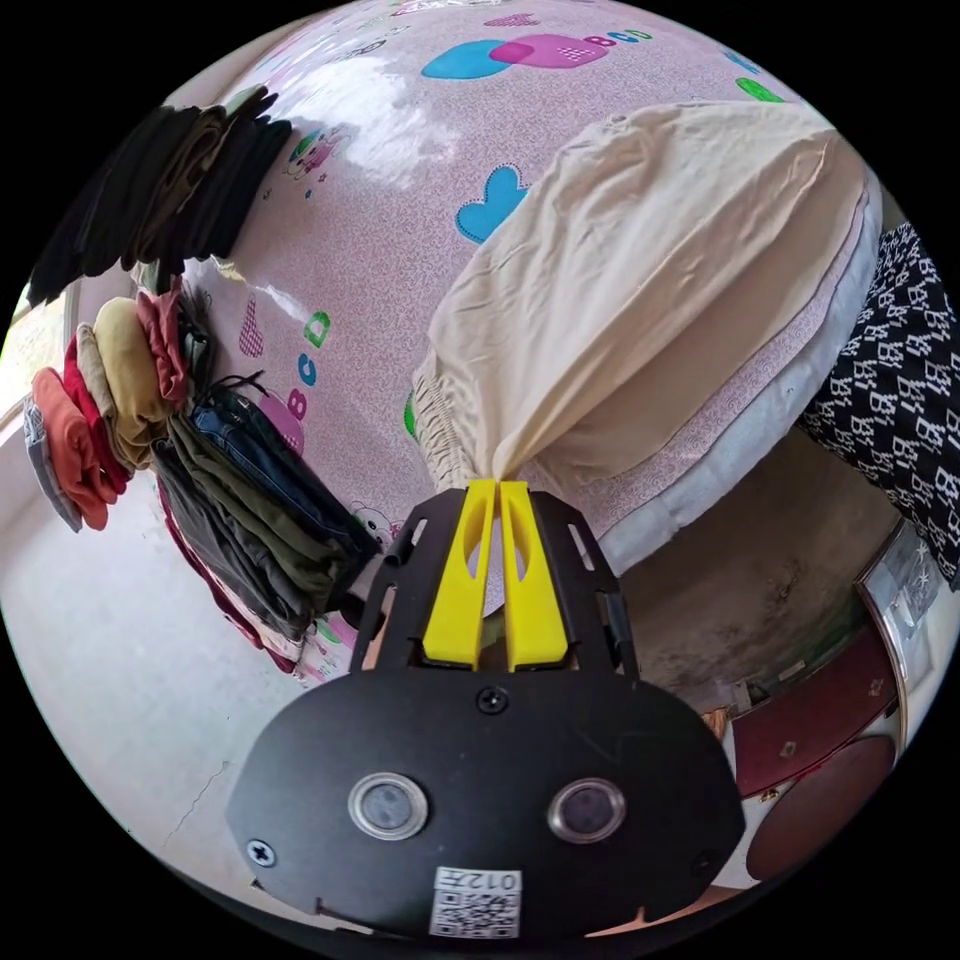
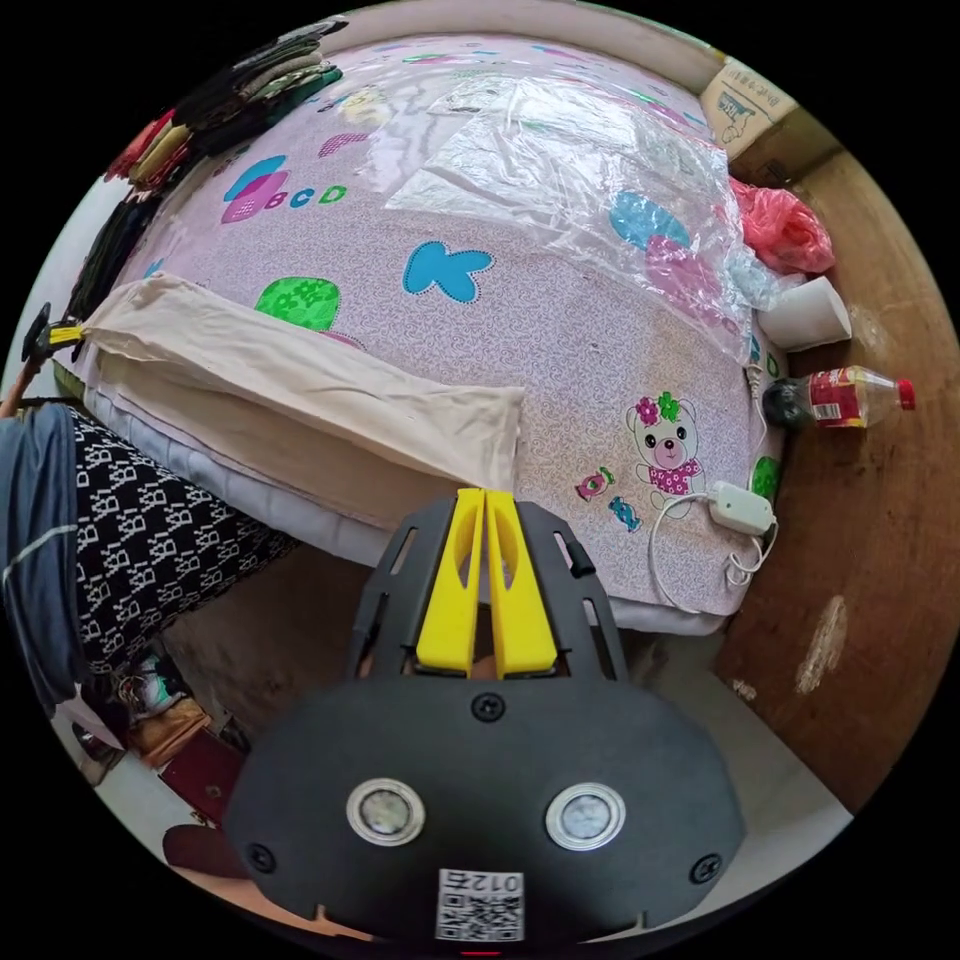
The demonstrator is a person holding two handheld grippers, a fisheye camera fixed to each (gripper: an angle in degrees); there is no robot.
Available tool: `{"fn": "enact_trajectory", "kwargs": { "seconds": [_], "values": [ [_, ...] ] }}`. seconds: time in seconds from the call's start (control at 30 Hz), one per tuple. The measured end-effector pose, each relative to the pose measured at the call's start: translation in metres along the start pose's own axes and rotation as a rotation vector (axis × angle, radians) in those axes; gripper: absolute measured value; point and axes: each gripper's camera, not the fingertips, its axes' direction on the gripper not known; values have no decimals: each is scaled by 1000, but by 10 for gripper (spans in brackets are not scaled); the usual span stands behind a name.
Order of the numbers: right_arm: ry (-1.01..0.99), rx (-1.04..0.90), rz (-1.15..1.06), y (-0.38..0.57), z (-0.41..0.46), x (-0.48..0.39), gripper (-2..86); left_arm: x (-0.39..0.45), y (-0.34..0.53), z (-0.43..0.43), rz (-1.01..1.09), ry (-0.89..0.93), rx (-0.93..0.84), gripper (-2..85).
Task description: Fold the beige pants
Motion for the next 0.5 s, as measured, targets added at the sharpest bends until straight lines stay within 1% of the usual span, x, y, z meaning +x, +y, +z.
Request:
{"fn": "enact_trajectory", "kwargs": {
  "seconds": [0.13,0.23,0.37,0.5],
  "values": [
    [30,-44,-29,17,5,-17,1,18,12,15,41,-51,-25,-2],
    [58,-76,-34,25,13,-35,2,33,20,28,58,-123,-39,-2],
    [172,-138,-47,34,22,-59,11,57,33,44,105,-247,-56,-1],
    [196,-176,-44,48,16,-68,31,74,54,54,130,-356,-45,1]
  ]
}}
